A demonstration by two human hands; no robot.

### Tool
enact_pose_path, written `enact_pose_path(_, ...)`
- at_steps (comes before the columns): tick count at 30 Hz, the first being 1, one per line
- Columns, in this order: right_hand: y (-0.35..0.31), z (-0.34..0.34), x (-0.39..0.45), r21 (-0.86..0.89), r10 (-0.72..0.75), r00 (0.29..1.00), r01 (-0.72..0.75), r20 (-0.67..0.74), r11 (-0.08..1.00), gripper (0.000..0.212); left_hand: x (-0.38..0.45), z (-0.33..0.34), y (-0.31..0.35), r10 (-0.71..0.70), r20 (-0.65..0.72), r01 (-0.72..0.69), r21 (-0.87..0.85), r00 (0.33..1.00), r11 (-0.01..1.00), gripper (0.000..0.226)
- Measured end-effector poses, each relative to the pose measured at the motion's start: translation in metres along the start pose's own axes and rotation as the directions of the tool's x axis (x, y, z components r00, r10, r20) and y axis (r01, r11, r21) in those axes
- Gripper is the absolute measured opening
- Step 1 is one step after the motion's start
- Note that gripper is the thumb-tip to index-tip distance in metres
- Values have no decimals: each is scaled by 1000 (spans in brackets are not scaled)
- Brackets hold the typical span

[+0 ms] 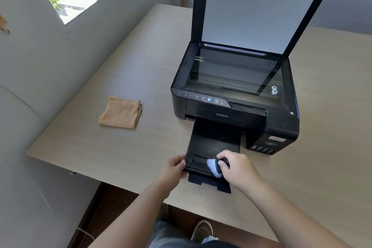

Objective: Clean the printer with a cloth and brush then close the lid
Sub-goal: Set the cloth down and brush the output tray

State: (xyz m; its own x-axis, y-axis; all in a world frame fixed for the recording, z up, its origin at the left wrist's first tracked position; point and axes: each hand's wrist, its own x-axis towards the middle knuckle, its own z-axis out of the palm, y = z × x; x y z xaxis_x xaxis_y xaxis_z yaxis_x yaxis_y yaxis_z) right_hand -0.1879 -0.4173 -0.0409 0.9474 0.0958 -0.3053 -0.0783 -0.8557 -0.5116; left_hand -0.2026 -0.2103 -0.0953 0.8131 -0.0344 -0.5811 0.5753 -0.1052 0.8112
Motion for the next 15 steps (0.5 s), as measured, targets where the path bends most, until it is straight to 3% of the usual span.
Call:
enact_pose_path(6,-10,4,16,-22,-47,996,49,75,999,24,-5,8,-2,-1,-25,-2,-87,1000,996,33)
enact_pose_path(11,-8,-6,18,49,-135,965,128,225,991,22,-6,10,-6,-1,-39,-5,-143,999,990,33)
enact_pose_path(15,7,-35,19,-16,-164,966,171,199,985,20,-6,9,-7,13,-40,-19,-136,999,991,32)
